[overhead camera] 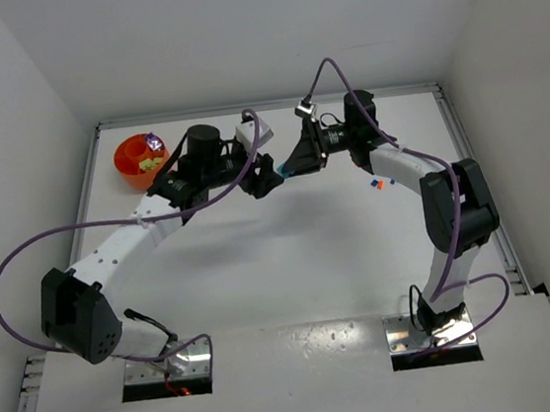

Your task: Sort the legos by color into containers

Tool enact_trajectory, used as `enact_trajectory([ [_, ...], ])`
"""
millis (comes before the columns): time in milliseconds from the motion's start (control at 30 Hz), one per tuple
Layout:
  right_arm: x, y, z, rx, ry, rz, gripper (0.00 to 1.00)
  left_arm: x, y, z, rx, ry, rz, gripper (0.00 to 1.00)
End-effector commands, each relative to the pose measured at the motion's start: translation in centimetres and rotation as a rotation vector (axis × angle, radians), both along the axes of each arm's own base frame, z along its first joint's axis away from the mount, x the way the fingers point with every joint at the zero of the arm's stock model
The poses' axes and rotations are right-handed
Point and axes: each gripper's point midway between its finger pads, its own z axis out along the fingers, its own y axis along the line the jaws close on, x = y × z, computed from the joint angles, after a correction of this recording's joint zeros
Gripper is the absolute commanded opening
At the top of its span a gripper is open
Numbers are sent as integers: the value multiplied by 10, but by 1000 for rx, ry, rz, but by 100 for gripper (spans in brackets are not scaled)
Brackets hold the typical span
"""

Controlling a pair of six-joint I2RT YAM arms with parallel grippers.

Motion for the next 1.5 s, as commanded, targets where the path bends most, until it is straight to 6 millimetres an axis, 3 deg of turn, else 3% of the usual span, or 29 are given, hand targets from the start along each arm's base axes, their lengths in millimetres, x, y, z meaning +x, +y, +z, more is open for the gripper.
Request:
enact_trajectory([
  [0,-3,6,9,16,-46,26,9,-2,-11,20,-45,-29,-37,65],
  [400,-6,13,8,16,-46,44,9,-10,-20,17,-47,-16,-78,65],
  [700,-6,13,8,16,-46,44,9,-6,-16,7,-20,-23,-54,32],
  [833,-3,5,12,21,-46,44,23,-3,-11,4,3,-29,-25,31],
  [867,-1,6,16,26,-64,44,38,-4,-8,5,8,-29,-15,29],
  [900,5,-3,19,32,-81,30,45,-2,-7,4,15,-38,-9,27],
  [933,7,-9,23,37,-91,36,57,-5,-2,-1,40,-34,1,26],
  [967,12,-12,28,42,-121,24,59,-3,5,3,41,-43,23,25],
  [1067,30,-35,36,46,-157,-29,59,4,28,-9,70,-6,81,23],
  [1100,38,-50,36,44,-158,-60,59,12,45,-9,75,4,127,23],
  [1200,54,-71,34,39,-170,-119,59,9,67,-24,85,116,137,23],
  [1233,59,-82,30,35,-170,-148,59,19,86,-21,86,114,171,23],
  [1267,59,-87,29,36,-183,-150,58,16,94,-20,82,138,156,23],
  [1300,60,-90,26,34,-180,-159,58,27,117,-14,76,130,209,23],
  [1400,61,-99,18,30,-162,-180,57,42,158,-13,113,119,271,22],
  [1467,62,-103,15,29,-164,-191,57,63,202,2,137,69,361,19],
])
